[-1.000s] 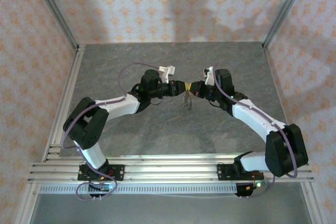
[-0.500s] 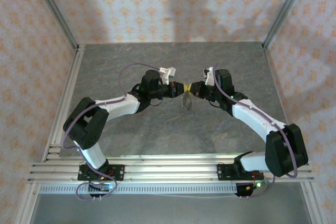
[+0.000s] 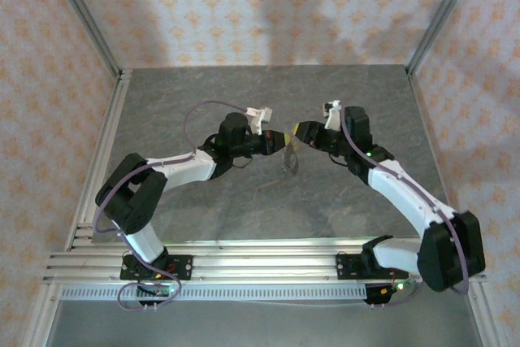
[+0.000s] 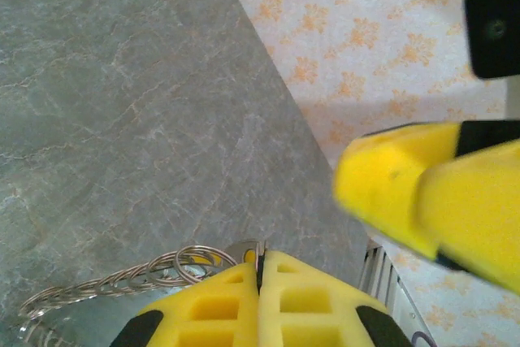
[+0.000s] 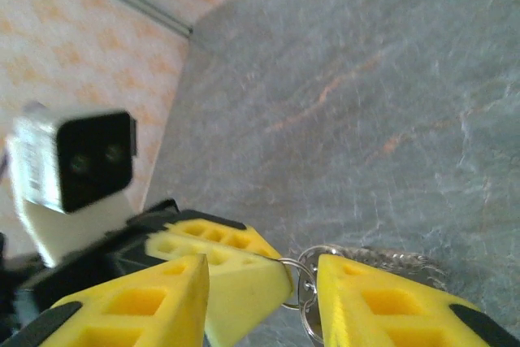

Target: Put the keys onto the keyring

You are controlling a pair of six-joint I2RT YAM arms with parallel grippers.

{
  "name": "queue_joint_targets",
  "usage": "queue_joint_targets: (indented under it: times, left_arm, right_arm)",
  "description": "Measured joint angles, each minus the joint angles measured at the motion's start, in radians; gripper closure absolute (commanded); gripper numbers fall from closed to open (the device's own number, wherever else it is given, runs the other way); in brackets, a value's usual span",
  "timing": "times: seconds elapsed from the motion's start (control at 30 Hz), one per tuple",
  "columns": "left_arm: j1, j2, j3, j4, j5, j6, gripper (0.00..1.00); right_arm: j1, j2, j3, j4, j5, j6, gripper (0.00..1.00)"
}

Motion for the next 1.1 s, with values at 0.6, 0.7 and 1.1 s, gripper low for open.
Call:
queue_joint_targets:
  times: [0.6,0.7,1.1]
  left_arm:
    - [-0.017,-0.1,0.0,0.134,-0.073,-0.027,1.0]
    - [-0.022,-0.1,0.0,0.134,-0.077,-0.027,1.0]
    - [-0.023,-0.1,0.0,0.154,-0.087,-0.053,1.0]
  right_arm:
    - [0.029,-0.073,-0.177,0.116,0.027,0.14,0.8]
    - [0.08,-0.05,-0.177,0.156,0.028,0.159,0.8]
    - [0.135,-0.069,-0.172,0.097,0.107,0.119,0.79]
